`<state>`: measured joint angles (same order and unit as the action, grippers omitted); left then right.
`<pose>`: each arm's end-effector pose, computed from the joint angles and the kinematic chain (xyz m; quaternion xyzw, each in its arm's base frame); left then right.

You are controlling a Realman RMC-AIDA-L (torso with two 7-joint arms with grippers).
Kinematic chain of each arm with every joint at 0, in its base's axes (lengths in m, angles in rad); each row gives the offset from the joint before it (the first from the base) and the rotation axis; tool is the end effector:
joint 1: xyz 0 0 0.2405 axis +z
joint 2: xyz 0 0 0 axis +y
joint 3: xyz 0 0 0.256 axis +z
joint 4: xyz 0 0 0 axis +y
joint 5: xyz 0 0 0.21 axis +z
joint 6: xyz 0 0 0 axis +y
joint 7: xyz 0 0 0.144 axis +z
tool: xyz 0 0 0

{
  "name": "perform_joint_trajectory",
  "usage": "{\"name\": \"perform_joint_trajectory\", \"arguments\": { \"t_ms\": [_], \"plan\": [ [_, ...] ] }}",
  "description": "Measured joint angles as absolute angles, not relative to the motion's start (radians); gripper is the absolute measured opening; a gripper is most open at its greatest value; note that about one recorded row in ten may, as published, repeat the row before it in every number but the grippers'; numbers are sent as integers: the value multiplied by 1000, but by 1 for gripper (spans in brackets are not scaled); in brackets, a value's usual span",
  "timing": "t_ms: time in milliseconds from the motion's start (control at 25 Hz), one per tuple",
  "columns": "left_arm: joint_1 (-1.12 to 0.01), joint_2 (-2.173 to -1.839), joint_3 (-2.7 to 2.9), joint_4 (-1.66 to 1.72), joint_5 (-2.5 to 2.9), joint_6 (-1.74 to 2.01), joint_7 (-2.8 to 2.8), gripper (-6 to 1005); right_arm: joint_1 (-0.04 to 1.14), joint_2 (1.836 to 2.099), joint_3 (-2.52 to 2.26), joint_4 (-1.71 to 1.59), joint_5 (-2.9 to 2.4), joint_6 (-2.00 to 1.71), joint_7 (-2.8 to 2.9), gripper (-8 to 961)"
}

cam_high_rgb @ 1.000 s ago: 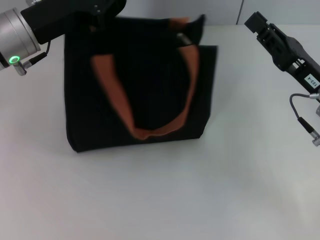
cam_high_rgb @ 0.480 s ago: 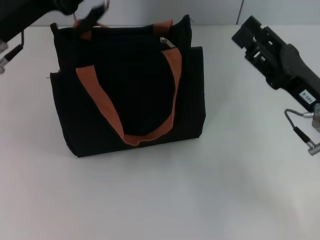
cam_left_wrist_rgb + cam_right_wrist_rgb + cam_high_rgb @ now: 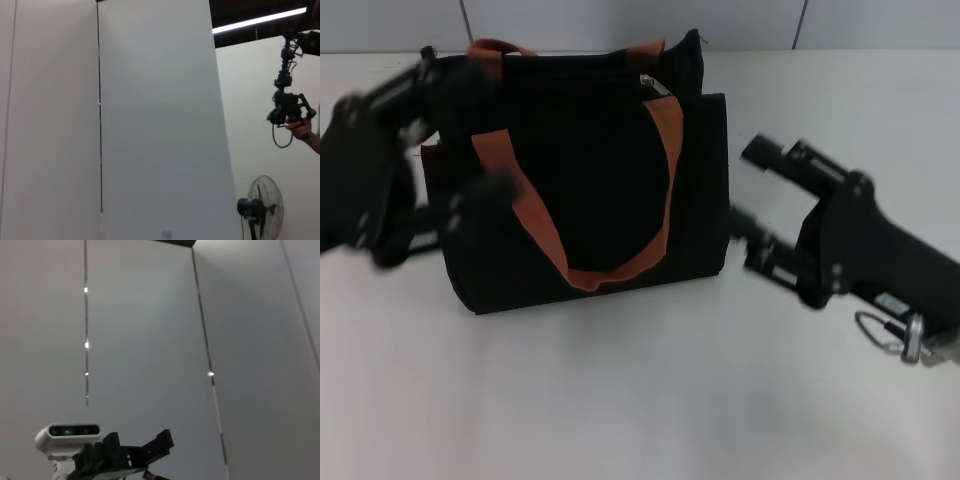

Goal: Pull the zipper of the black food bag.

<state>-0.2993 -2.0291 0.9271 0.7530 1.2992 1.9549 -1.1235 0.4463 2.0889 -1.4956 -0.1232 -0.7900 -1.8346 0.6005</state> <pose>-0.2321 0.2636 0.0669 -0.8616 0.0008 -0.4882 0.1390 0.2312 0.2496 -0.0429 -0.8293 0.0593 0.5258 0.1795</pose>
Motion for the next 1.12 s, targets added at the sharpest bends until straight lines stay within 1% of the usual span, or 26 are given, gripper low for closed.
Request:
{"name": "perform_joint_trajectory", "arguments": {
  "t_ms": [40, 80, 120, 240, 320, 400, 560, 800, 840, 1120],
  "plan": [
    [-299, -2029, 927, 753, 1299, 1955, -1123, 807, 446, 2089, -1496, -123, -790, -1835, 600, 641],
    [-244, -2024, 926, 758, 1307, 1987, -1108, 818, 445, 2089, -1507, -123, -790, -1835, 598, 651],
    [-223, -2023, 926, 759, 1307, 1989, -1093, 829, 439, 2091, -1514, -122, -790, -1824, 596, 669],
    [-223, -2023, 926, 759, 1307, 1989, -1093, 829, 434, 2092, -1514, -121, -790, -1813, 595, 722],
    [-166, -2028, 918, 745, 1362, 1985, -1022, 829, 431, 2093, -1515, -119, -790, -1811, 595, 758],
    [-147, -2030, 908, 742, 1398, 1982, -987, 829, 429, 2093, -1517, -117, -791, -1809, 596, 758],
    [-142, -2031, 908, 741, 1511, 1975, -938, 829, 430, 2093, -1520, -116, -838, -1794, 596, 758],
    [-151, -2039, 908, 741, 1668, 1961, -906, 829, 436, 2087, -1521, -126, -1086, -1722, 598, 759],
    [-158, -2043, 908, 741, 1686, 1949, -905, 829, 439, 2086, -1522, -128, -1104, -1716, 598, 759],
    [-176, -2048, 904, 741, 1731, 1938, -905, 829, 436, 2088, -1522, -130, -1127, -1669, 602, 758]
  ]
}}
